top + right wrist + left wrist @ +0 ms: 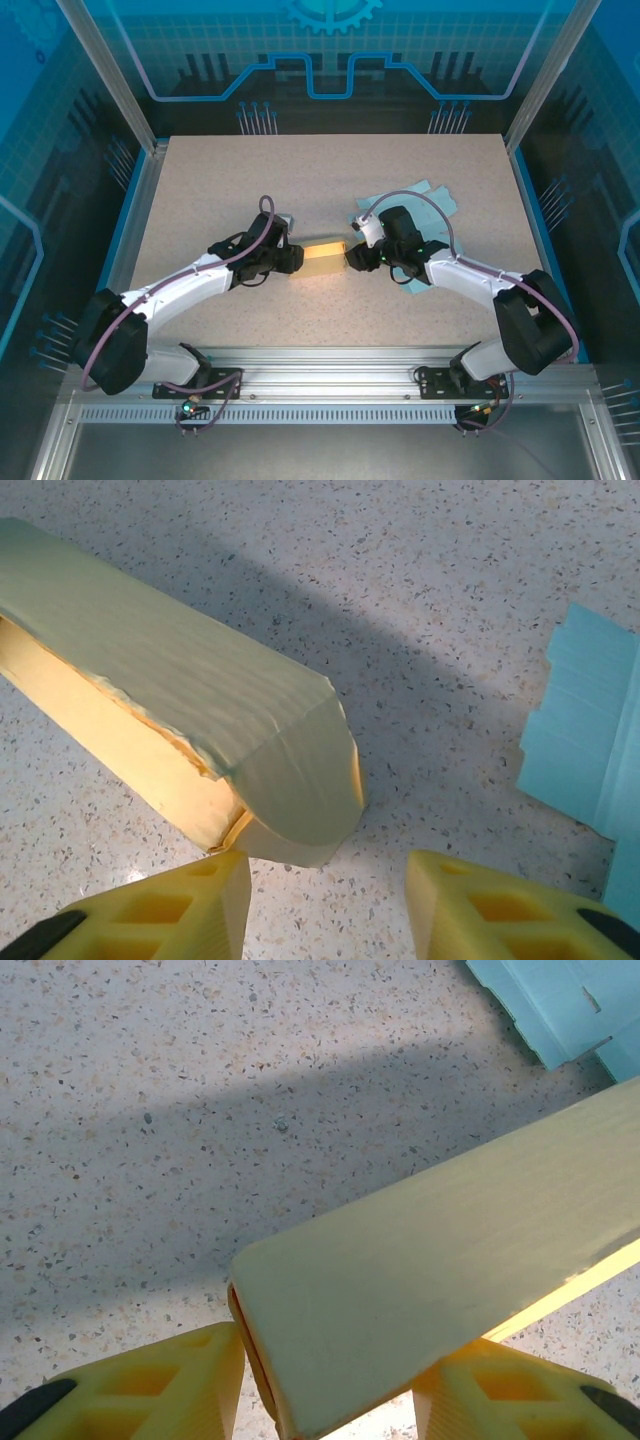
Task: Fold the paper box
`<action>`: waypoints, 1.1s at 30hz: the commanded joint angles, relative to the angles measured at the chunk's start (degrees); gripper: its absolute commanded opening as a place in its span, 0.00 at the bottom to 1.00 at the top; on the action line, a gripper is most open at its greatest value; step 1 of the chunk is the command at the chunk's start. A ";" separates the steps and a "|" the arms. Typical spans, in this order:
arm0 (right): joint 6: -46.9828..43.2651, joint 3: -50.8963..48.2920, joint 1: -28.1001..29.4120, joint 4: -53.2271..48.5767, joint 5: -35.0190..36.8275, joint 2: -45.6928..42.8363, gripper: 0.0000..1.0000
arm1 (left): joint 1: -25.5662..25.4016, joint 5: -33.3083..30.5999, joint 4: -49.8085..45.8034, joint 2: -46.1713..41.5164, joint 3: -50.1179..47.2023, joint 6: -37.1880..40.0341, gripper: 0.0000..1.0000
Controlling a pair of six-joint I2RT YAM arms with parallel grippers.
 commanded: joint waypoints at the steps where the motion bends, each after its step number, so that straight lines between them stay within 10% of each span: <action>1: -0.71 2.06 -0.52 1.81 -0.15 0.43 0.44 | 0.24 -0.84 -7.13 1.89 -0.97 0.64 0.47; 15: -1.94 2.88 -0.60 1.85 0.49 1.79 0.41 | 0.23 -1.11 -7.11 1.72 -0.70 0.63 0.43; 33: -0.89 8.35 1.80 -7.10 -0.68 -1.27 0.00 | 0.29 -0.45 -6.75 2.20 -0.73 0.21 0.43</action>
